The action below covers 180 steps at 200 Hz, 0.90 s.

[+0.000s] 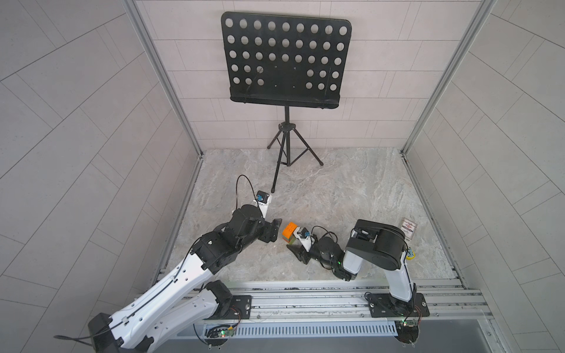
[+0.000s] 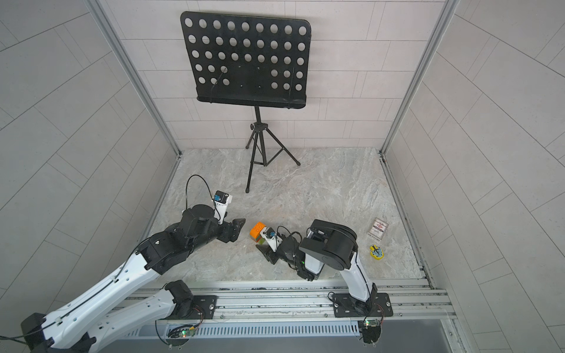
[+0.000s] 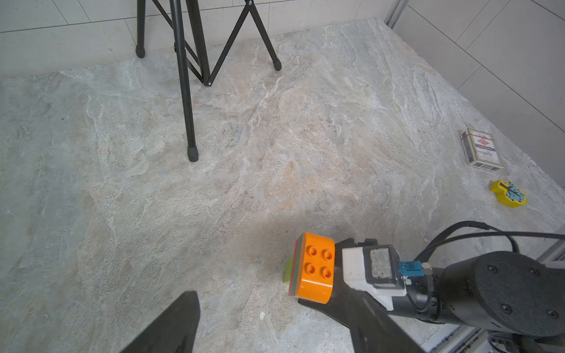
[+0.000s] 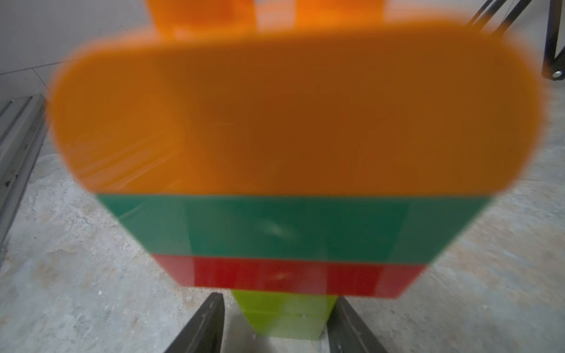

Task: Assemble an ice cream with lego
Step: Adjust the lego brick at the center of the board.

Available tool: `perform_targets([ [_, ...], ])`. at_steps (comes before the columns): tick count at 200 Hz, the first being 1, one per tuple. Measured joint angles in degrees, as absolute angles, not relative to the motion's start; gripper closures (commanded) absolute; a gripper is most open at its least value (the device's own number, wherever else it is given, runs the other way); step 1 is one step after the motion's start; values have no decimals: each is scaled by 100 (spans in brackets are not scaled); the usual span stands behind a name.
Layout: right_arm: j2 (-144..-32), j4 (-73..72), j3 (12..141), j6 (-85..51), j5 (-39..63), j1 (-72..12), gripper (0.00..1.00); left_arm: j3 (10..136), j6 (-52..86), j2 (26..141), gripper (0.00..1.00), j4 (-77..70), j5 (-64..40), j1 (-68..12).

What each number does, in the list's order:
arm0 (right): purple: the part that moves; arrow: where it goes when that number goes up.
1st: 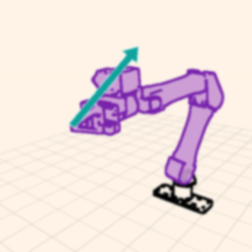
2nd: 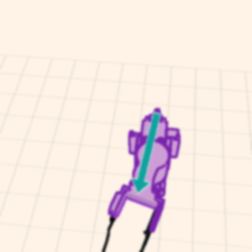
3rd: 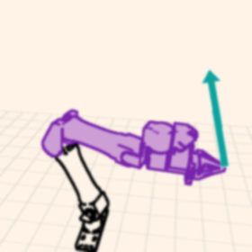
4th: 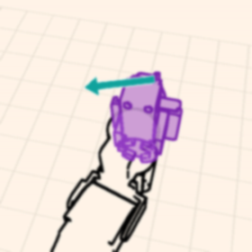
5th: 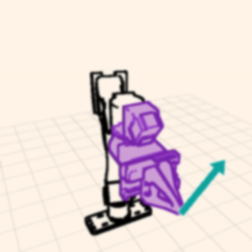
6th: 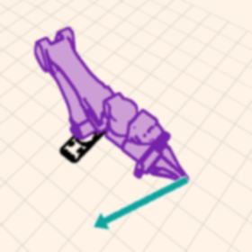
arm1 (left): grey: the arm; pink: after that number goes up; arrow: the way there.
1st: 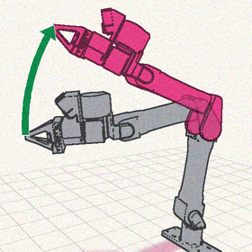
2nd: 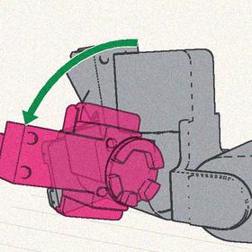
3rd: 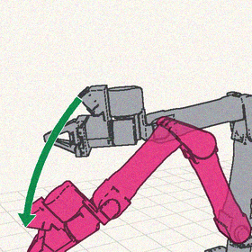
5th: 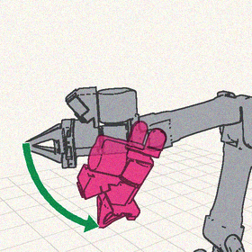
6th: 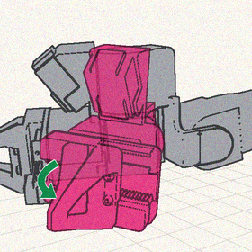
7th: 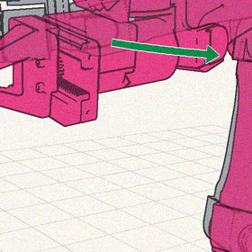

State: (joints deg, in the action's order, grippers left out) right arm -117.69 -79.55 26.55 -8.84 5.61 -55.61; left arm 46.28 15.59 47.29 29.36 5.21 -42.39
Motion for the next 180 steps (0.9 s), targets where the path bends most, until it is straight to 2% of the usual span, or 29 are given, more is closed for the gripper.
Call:
perform_targets([
  [46, -11762, -7918, 2674, -777, 486, -5561, 64, 4628, 1562, 4729, 17, 2934, 519, -4239],
  [105, -11174, -7061, 2683, -965, 469, -5555, 74, 4628, 1566, 4729, 17, 2934, 517, -4198],
  [134, -10204, -5601, 2842, -1299, 469, -5544, 75, 4628, 1586, 4731, 17, 2934, 517, -4174],
  [180, -8523, -2018, 3929, -1874, 493, -5408, 73, 4628, 1658, 4814, 17, 2936, 495, -4088],
])
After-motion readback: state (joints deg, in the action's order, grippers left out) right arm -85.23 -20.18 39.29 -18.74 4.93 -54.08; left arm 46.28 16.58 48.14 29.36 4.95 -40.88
